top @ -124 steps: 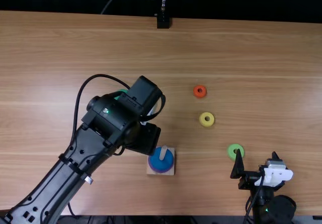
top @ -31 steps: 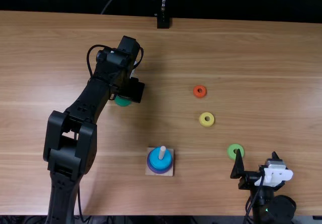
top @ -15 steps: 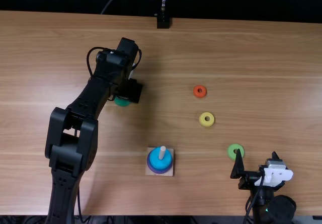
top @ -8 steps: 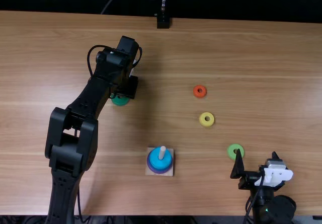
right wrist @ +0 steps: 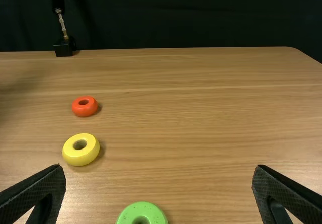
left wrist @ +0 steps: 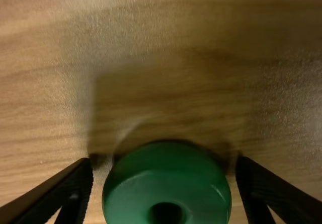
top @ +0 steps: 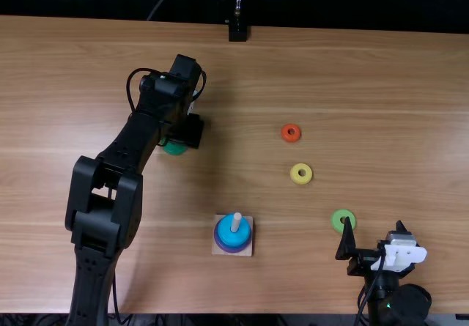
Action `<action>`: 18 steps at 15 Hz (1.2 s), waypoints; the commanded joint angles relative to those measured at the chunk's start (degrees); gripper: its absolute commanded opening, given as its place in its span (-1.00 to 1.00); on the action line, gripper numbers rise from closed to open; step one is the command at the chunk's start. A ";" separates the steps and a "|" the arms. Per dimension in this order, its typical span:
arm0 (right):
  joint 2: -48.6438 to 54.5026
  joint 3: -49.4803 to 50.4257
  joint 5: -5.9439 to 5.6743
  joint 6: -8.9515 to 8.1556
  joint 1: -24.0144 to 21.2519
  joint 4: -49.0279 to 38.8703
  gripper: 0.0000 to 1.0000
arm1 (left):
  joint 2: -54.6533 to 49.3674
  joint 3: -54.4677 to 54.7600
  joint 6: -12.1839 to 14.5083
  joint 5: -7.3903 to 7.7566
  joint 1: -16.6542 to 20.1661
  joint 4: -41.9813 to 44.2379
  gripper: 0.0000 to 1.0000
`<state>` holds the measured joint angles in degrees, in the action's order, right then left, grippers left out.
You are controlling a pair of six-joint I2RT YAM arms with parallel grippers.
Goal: Build the Hanoi tower: stack the rings onto the peg from bottom to top in this color order: purple, dark blue, light blue, dark green, light green, yellow, orange.
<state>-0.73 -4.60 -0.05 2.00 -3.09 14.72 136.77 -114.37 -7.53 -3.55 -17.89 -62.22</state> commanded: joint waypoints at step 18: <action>0.73 3.63 -1.63 -0.31 0.46 3.48 1.00 | -1.07 7.40 0.67 2.92 0.66 1.68 -0.15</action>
<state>-0.73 -4.60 -0.03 2.02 -3.09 14.74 134.39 -109.58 -7.49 -1.08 -17.54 -60.77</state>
